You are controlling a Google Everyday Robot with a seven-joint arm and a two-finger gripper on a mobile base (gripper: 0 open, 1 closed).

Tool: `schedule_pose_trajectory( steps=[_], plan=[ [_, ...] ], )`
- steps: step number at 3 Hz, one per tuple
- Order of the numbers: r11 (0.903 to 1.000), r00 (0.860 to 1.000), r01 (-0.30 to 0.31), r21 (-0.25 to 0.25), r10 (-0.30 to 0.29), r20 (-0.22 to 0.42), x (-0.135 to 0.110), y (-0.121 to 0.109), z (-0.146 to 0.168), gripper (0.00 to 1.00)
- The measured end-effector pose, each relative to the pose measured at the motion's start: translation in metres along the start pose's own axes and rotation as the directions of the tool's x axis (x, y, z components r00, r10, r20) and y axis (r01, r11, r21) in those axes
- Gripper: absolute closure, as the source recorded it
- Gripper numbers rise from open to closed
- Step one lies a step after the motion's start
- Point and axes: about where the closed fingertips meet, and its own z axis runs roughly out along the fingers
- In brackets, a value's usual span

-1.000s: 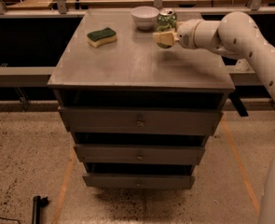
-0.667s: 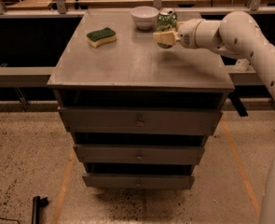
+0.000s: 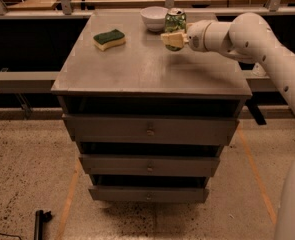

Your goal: Move green can near sponge

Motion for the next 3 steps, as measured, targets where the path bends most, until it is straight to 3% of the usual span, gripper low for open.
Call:
schedule_pose_trajectory(
  steps=[2,3],
  plan=[
    [0.9966,0.998,-0.061,-0.056,0.06,-0.007,-0.015,0.029,0.044,1.0],
    [0.9878,0.996,-0.086,-0.129,0.086,-0.008,-0.019,0.058,0.071,1.0]
  ],
)
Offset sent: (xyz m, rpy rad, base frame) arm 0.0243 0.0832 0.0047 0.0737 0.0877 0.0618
